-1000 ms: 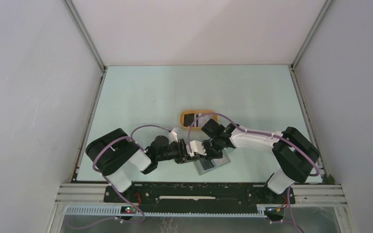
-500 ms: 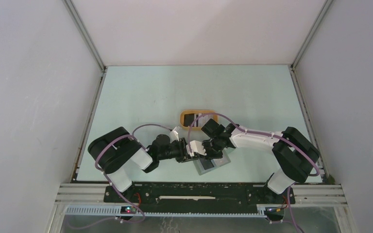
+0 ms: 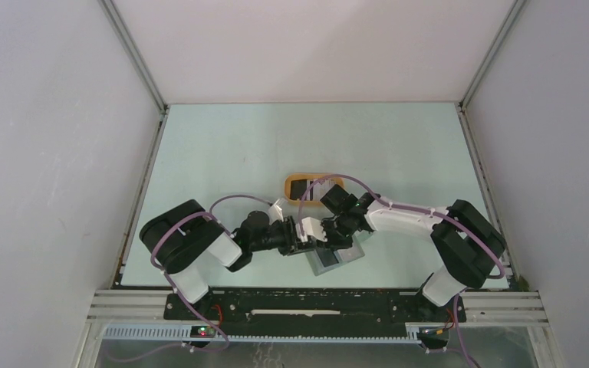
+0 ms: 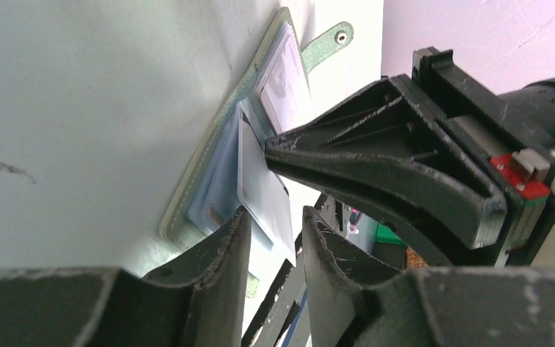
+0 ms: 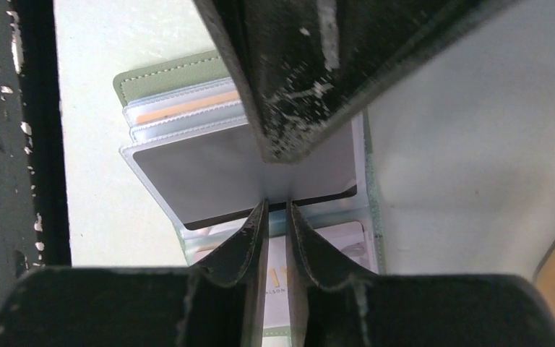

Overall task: Put the credit cards into the card holder
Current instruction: Insert the credit card into the card holder.

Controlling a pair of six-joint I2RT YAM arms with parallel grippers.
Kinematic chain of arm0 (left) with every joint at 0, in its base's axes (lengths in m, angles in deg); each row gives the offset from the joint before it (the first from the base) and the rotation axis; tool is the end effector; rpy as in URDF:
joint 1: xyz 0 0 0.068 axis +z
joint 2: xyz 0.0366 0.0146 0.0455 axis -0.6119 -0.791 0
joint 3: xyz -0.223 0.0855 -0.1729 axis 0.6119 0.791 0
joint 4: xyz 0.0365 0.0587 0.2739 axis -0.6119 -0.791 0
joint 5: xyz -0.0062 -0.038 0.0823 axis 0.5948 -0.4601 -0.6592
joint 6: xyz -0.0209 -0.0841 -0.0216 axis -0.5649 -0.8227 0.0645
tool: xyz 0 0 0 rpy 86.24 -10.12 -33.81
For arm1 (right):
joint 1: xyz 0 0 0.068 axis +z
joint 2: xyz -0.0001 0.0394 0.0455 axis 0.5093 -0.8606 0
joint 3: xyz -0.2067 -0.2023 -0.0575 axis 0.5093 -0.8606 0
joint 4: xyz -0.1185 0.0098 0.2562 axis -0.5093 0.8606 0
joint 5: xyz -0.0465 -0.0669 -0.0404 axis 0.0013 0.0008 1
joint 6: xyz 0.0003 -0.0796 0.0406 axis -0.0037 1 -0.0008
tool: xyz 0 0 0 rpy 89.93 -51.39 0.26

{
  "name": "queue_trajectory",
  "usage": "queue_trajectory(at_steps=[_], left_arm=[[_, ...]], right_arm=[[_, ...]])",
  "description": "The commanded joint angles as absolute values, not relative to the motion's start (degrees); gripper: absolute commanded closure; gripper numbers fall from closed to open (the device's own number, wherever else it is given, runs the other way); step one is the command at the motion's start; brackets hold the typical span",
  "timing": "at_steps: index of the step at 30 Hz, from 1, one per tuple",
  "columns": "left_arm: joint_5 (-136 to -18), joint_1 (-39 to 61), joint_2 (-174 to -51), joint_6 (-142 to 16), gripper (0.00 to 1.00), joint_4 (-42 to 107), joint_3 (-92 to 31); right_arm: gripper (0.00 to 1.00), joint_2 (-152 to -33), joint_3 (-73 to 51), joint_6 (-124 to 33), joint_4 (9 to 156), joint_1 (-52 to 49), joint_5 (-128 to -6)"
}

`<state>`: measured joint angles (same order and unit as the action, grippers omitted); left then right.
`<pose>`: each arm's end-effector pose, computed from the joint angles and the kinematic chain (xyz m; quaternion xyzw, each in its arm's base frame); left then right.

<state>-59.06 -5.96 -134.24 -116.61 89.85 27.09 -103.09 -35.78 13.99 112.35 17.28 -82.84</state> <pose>0.1814 -0.2216 0.0845 -0.0283 0.8202 -0.5480 0.1618 0.1887 0.2558 0.1315 -0.7636 0.5934 0.1923 0.1670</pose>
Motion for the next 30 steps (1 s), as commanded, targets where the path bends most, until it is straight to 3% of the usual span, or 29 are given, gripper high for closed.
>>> queue_trajectory(at_steps=[1,11,23,30], left_arm=[[-57.9,-5.7,-133.7,-116.5,0.63,90.8,24.8],[-56.1,-5.6,-133.4,-115.8,0.63,88.2,21.4],[-52.7,-7.0,-137.4,-112.8,0.62,77.4,10.2],[-52.0,-7.5,-140.7,-112.2,0.60,74.4,6.0]], right_arm=[[0.77,-100.4,-34.8,13.4,112.9,14.0,-84.0],[0.76,-93.7,-34.5,16.2,118.4,2.3,-97.0],[0.78,-90.0,-30.4,7.8,120.8,-13.1,-113.5],[0.76,-88.3,-28.2,5.0,122.3,-17.6,-117.0]])
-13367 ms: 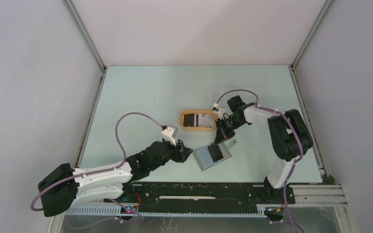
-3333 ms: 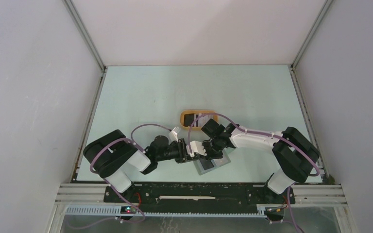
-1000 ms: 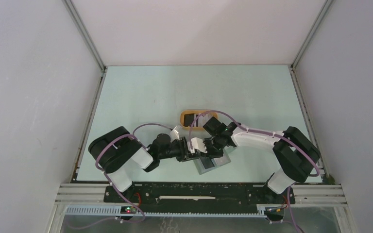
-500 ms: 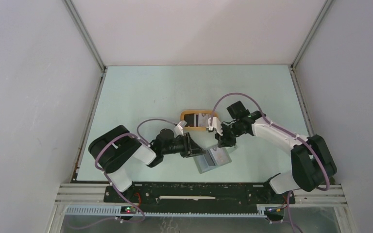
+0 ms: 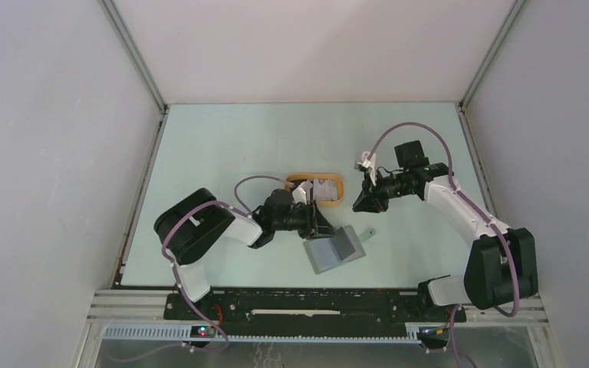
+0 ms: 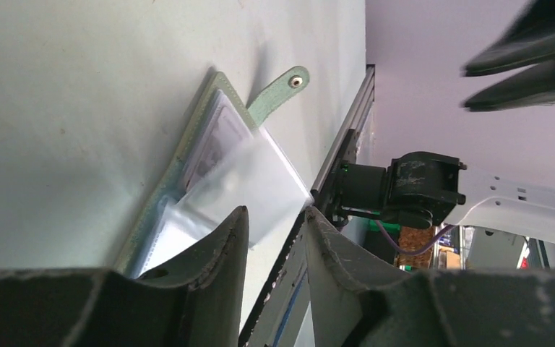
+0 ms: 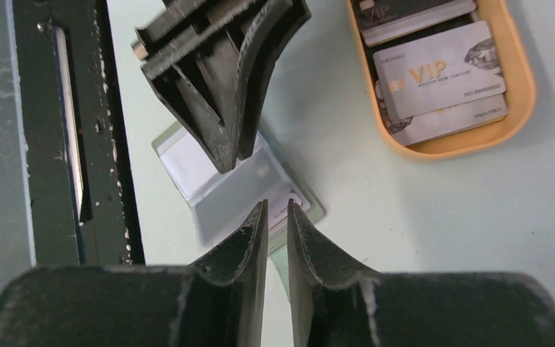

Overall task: Put the credit cards into the card holder
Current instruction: Insert the credit card into the card holder, then pick up the credit card from the storage box.

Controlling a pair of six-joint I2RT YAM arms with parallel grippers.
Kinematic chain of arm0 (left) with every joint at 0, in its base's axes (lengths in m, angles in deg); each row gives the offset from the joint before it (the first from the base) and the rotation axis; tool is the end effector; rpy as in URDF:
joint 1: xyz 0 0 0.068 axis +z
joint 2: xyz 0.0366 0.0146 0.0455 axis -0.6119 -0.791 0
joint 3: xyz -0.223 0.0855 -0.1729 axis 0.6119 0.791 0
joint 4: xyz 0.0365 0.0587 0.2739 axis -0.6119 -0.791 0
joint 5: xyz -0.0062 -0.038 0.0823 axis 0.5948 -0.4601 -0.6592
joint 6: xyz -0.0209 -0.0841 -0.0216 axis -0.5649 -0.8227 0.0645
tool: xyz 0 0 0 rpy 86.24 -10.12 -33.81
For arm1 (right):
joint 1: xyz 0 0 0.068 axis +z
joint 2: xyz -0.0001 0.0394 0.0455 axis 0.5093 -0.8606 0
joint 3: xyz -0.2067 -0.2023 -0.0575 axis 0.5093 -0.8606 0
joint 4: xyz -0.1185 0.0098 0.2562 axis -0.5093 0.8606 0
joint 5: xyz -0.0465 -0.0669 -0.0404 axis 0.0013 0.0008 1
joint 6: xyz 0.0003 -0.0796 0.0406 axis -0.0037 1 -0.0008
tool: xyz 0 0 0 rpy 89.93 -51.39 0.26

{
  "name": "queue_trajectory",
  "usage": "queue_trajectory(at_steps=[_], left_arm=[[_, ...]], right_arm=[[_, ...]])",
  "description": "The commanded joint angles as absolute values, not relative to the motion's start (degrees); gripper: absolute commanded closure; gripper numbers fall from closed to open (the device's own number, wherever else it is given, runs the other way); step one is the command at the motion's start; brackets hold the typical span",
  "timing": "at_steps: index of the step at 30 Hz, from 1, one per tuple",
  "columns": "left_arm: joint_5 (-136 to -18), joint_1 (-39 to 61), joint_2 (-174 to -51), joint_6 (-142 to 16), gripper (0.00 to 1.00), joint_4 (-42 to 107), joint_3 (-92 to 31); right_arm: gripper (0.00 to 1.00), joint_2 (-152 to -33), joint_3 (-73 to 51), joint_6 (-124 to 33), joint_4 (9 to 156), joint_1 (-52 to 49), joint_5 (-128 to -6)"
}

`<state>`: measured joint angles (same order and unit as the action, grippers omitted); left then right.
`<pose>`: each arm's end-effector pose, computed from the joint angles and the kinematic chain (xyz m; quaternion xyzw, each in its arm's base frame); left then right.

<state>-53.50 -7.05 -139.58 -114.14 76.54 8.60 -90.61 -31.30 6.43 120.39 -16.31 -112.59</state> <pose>0.2283 -0.2853 0.1092 0.0240 0.8155 -0.5630 0.1320 0.2660 0.1335 0.2339 -0.5223 0.7027 0.3614 0.3205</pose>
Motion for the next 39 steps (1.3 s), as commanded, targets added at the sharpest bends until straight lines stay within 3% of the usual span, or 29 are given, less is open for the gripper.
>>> queue_trajectory(at_steps=[1,8,13,16,19,24,32,39], left_arm=[[-52.0,-7.5,-140.7,-112.0,0.60,74.3,5.7],[-56.0,-6.8,-131.9,-102.7,0.59,63.8,3.6],[-66.7,-4.2,-118.0,-87.3,0.59,41.4,1.2],[-72.8,-1.7,-111.9,-82.1,0.55,35.3,0.8],[-74.8,1.4,-109.3,-80.5,0.48,34.3,0.6],[-73.9,6.9,-112.8,-84.0,0.34,31.9,-3.9],[-70.9,8.2,-117.8,-83.6,0.36,35.9,-7.9],[-66.8,8.2,-126.3,-88.0,0.39,42.5,-10.6]], right_arm=[[0.76,-88.2,-27.8,5.4,122.8,-17.7,-116.8],[0.76,-88.0,-22.1,3.3,125.3,-18.3,-114.9],[0.72,-92.9,-13.2,0.3,132.7,-17.6,-118.6],[0.73,-99.3,-7.1,-3.9,136.9,-15.7,-119.4],[0.75,-102.7,-6.9,-14.2,130.9,-14.2,-117.4],[0.76,-108.2,-5.9,-29.1,121.5,-12.7,-108.2],[0.66,-117.6,-0.2,-37.4,117.9,-9.2,-98.3],[0.64,-123.1,2.3,-46.9,115.1,-7.5,-88.1]])
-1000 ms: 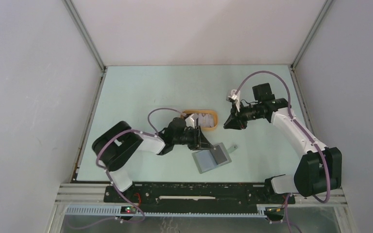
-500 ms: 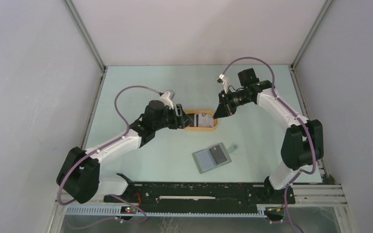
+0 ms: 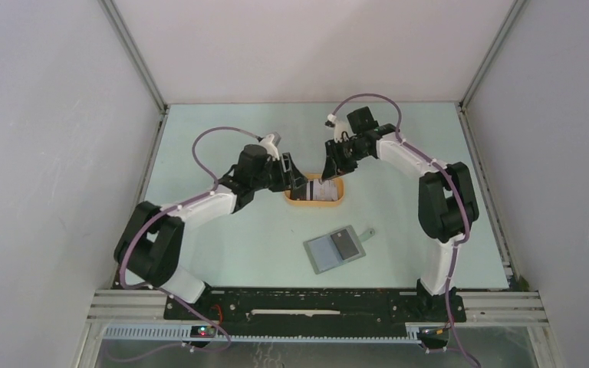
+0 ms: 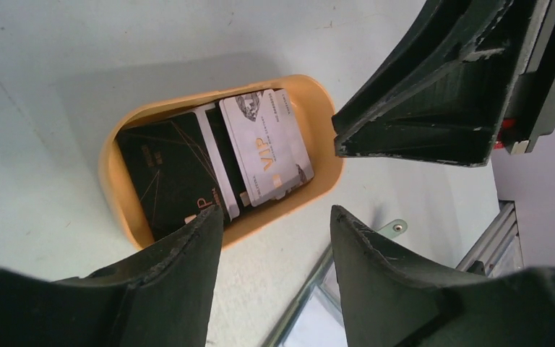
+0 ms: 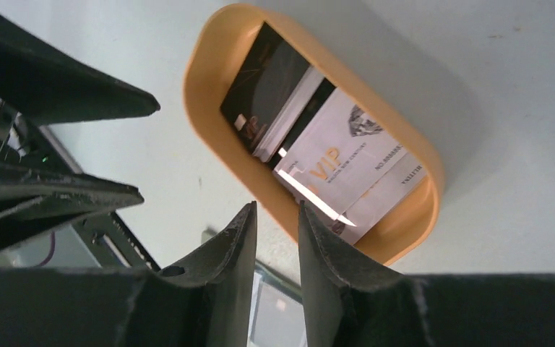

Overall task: Put the credit cards into the card holder
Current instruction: Pick up the credit card from the storage box.

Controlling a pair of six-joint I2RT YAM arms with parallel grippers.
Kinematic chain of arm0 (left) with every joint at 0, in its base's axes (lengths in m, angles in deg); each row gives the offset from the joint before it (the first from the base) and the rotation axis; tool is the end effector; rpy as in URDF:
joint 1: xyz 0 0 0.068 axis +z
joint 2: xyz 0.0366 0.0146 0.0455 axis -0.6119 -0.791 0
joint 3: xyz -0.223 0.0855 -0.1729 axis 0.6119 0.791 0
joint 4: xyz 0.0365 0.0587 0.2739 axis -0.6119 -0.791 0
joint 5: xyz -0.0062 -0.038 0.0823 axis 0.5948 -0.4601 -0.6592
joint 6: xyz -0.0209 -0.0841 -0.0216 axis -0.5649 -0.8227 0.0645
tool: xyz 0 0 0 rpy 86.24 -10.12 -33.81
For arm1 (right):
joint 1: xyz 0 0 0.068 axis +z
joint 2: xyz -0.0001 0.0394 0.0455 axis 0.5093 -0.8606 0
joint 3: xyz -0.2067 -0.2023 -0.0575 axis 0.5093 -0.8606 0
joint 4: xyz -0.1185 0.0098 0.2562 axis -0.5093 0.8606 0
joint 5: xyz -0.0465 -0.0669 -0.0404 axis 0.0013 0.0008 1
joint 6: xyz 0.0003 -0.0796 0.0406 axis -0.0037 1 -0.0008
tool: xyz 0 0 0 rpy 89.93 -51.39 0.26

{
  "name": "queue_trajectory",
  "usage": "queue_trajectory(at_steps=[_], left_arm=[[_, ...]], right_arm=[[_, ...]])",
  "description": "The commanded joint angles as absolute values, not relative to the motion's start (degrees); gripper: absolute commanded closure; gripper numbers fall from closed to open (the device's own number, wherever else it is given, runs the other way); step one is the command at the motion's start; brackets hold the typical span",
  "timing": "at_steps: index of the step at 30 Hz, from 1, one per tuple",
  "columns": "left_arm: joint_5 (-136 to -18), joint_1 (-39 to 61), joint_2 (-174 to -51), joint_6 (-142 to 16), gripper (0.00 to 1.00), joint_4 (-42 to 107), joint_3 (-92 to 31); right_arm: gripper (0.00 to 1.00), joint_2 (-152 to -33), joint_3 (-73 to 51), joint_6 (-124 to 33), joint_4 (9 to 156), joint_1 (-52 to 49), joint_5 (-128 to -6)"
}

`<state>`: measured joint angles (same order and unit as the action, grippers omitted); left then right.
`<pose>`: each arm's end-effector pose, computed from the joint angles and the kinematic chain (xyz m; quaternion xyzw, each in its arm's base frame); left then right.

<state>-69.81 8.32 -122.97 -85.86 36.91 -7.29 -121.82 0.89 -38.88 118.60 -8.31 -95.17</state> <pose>0.3206 -0.2048 0.2117 0.0291 0.8605 -0.3594 0.3599 0.4071 0.2172 0.2143 -0.2536 0.8868 0.3381 0.1868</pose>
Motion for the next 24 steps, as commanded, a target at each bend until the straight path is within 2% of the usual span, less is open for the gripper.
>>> queue_trajectory(at_steps=[1,5,11,20,24], left_arm=[[-66.7,8.2,-127.1,-88.4,0.39,43.0,-10.7],[-66.5,8.2,-129.5,-88.6,0.40,43.4,-11.6],[-69.7,8.2,-130.5,-86.8,0.41,40.5,-13.0],[-80.8,8.4,-121.8,-82.4,0.37,36.3,-8.2],[-81.3,9.1,-121.4,-82.6,0.35,36.0,-6.9]], right_arm=[[0.64,-123.5,1.9,-48.1,114.3,-7.2,-87.1],[0.65,-125.5,1.6,-51.3,112.1,-6.6,-86.9],[0.66,-129.5,3.5,-56.3,110.0,-6.4,-96.4],[0.65,-132.9,3.4,-59.9,105.5,-5.0,-97.0],[0.62,-133.8,2.9,-62.2,102.8,-4.7,-96.7]])
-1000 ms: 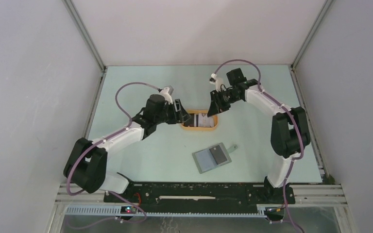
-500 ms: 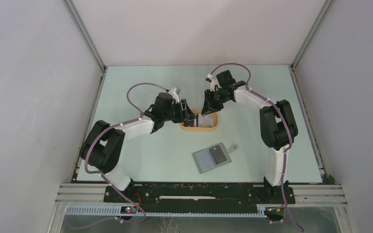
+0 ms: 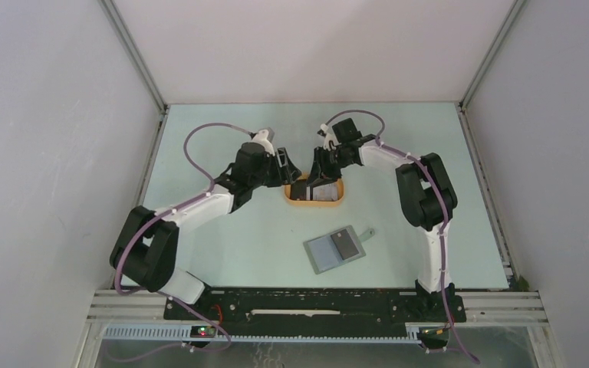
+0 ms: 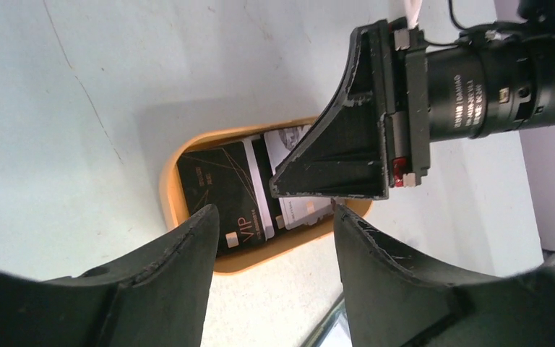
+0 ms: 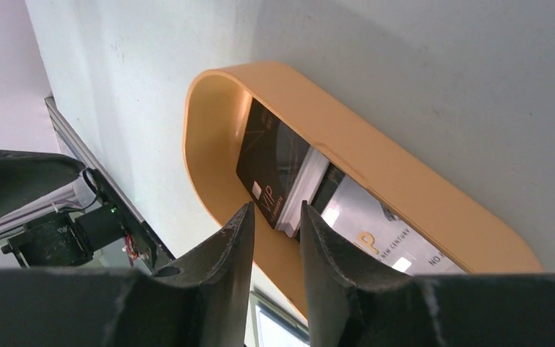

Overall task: Put the credit cards into the card holder
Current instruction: Pick up the credit card from the storage box.

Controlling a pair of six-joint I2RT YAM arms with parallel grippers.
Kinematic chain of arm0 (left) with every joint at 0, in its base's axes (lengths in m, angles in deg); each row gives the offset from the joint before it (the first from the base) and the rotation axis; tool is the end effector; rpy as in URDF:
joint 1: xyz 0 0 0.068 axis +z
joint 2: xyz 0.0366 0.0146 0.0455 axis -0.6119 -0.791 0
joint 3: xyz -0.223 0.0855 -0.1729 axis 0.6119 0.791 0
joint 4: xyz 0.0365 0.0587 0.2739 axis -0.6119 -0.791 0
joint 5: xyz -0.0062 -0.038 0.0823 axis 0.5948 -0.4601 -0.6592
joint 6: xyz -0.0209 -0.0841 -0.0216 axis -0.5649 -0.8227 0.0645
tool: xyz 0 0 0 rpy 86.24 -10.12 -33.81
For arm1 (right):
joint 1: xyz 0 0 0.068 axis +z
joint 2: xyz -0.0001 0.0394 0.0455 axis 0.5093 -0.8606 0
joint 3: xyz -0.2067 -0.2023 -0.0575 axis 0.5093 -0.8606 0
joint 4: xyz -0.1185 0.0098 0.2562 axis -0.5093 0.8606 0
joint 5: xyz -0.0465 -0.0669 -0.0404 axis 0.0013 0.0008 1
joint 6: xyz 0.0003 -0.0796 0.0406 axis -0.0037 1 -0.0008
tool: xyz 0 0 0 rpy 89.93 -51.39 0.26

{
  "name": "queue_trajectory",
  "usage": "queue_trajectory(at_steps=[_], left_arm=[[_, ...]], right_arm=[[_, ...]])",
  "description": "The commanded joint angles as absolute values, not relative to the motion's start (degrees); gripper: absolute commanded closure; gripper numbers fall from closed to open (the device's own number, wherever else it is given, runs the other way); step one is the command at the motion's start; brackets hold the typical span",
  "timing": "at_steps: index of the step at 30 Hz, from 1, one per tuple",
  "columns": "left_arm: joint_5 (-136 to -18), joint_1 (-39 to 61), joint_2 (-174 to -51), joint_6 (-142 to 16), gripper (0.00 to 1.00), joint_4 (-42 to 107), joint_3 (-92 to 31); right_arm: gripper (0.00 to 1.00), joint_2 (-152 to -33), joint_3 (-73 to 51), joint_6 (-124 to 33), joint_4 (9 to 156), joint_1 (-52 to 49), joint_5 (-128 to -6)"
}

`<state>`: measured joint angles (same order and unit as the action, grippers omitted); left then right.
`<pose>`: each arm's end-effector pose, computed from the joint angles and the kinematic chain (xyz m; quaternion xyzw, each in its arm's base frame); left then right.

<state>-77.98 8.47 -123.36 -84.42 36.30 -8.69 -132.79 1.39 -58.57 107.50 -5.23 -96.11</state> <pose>0.3321 -0.1973 0.2161 0.0034 0.8632 -0.3051 0.4022 0.4278 0.2555 0.1437 -0.1264 0.9102 0.3765 0.1177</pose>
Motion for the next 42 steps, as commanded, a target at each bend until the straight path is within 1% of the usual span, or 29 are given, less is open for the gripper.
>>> queue_trajectory(at_steps=[1,7,11,16,20,31,42], left_arm=[[-81.2,9.1,-121.7,-82.8,0.35,35.9,-6.9],[-81.2,9.4,-124.6,-83.0,0.36,34.6,-7.9],[-81.4,9.6,-126.5,-82.9,0.37,33.9,-8.4],[-80.2,9.7,-128.9,-83.0,0.42,33.8,-9.0],[-79.3,9.8,-130.7,-82.9,0.48,33.8,-9.5],[-77.0,10.0,-134.0,-83.3,0.64,33.3,-10.6],[-76.0,10.1,-134.6,-83.7,0.68,33.0,-11.1]], right_arm=[[0.61,-134.1,2.8,-62.4,102.4,-4.6,-96.4],[0.57,-135.4,2.5,-62.3,101.7,-3.5,-93.3],[0.55,-134.8,1.8,-61.5,102.0,-2.3,-88.8],[0.52,-134.4,1.1,-61.7,102.8,-1.5,-84.3],[0.51,-134.1,0.1,-62.8,102.4,-1.4,-84.2],[0.53,-133.2,-3.1,-69.3,95.0,-2.9,-95.8],[0.58,-133.0,-5.4,-74.3,88.3,-4.7,-106.2]])
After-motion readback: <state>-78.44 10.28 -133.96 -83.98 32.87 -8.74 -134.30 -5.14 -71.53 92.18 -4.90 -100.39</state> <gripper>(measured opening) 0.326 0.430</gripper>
